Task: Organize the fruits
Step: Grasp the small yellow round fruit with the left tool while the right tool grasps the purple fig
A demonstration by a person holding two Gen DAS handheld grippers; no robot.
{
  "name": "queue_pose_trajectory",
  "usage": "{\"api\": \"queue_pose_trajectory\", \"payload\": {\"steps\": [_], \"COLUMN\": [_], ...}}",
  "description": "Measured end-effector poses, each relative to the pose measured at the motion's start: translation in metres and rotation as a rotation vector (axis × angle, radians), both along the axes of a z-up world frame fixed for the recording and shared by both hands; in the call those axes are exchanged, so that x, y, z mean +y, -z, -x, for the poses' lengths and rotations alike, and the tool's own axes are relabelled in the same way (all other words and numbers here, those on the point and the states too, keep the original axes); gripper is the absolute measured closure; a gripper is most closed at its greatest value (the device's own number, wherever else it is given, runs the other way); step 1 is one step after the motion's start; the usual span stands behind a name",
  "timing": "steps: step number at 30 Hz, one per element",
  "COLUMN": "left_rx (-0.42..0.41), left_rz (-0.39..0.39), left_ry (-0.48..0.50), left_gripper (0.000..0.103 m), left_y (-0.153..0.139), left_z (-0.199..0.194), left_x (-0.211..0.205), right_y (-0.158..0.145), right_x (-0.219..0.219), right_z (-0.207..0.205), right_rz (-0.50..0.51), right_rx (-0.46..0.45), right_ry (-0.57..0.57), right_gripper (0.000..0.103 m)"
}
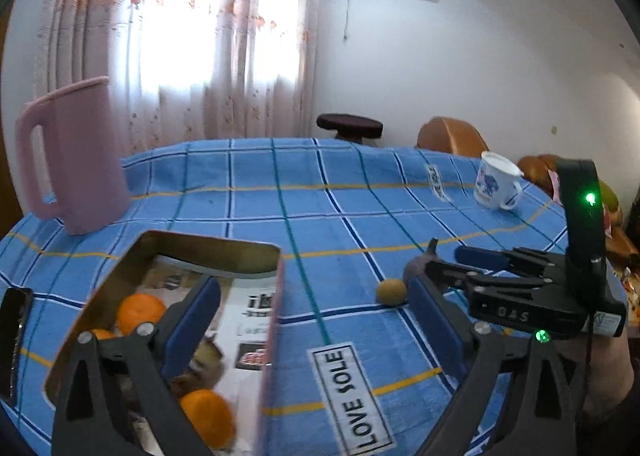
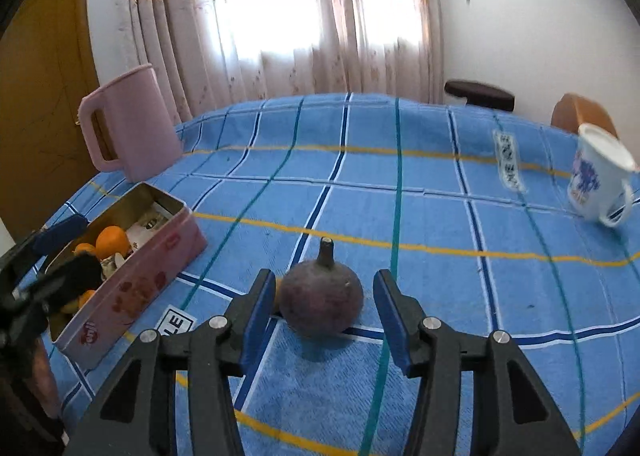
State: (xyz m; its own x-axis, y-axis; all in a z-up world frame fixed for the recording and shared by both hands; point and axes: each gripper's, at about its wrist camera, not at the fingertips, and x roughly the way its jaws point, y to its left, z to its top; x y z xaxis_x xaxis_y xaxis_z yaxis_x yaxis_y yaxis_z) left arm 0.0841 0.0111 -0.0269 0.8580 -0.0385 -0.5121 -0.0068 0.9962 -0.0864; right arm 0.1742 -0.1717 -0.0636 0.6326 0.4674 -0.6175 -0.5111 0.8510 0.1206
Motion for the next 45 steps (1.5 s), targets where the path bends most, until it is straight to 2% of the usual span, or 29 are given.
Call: {"api": "queue_pose_trajectory", "payload": {"steps": [2,7,9,11,16,19,24,28,31,36,39,45], "left_rx": [0.010,0.020,0.026,0.027,0.038,0.045,0.111,0.208,0.257,0.292,0.344,0.343], "left_rz": [-0.007,-0.013,-0.021,-0.022,-0.041,-0.048,-0.033,-0.018,-0.022,-0.048,-0.019,-0.045], "left_ry": [-0.004,-0.010,-0.012,-0.007,0.020,0.047,0.110,0.147,0.157,0.178,0.186,0.186], "left_gripper": [0.006,0.006,0.006,0.006,0.007,0.007,0.014,0.037,0.051,0.051,0.051,0.053], "left_y": [0.002,0.004,0.005,0.006,0.009,0.010,0.019,0.036,0.043,0.048,0.055,0.055], "left_z": [-0.006,-0.013,-0.016,-0.017,-0.024,-0.032,-0.053,-0.076,-0.086,-0.094,-0.102,-0.099], "left_x": [-0.003,-0.005,-0.007,-0.009,-0.021,-0.029,-0.048,-0.058,-0.065,-0.076,-0.075,-0.080], "right_y": [0.004,0.010,0.017,0.019,0.015,0.009,0.005,0.002,0.000,-0.002,-0.001,0.000], "right_x": [0.004,0.010,0.009,0.002,-0.006,-0.018,-0.041,-0.051,-0.054,-0.051,-0.051,-0.052], "right_z": [-0.004,-0.015,-0.023,-0.028,-0.022,-0.014,-0.011,-0.011,-0.009,-0.003,-0.004,-0.005], "right_rz": [-0.007,0.021,0.034,-0.004,0.000,0.001,-0.007,-0.021,-0.034,-0.019,-0.021,-0.027], "right_rx": [0.025,0.037,0.087,0.120,0.086,0.030,-0.004,-0.012,-0.024,-0.054,-0.054,-0.047], "right_ry": [-0.018,0.019,0.032,0.037,0.045,0.085,0.138,0.158,0.162,0.157,0.155,0.153], "right_gripper": [0.050,0.050,0.050,0.050,0.051,0.051,0.051,0.051,0.051,0.051,0.051,0.051]}}
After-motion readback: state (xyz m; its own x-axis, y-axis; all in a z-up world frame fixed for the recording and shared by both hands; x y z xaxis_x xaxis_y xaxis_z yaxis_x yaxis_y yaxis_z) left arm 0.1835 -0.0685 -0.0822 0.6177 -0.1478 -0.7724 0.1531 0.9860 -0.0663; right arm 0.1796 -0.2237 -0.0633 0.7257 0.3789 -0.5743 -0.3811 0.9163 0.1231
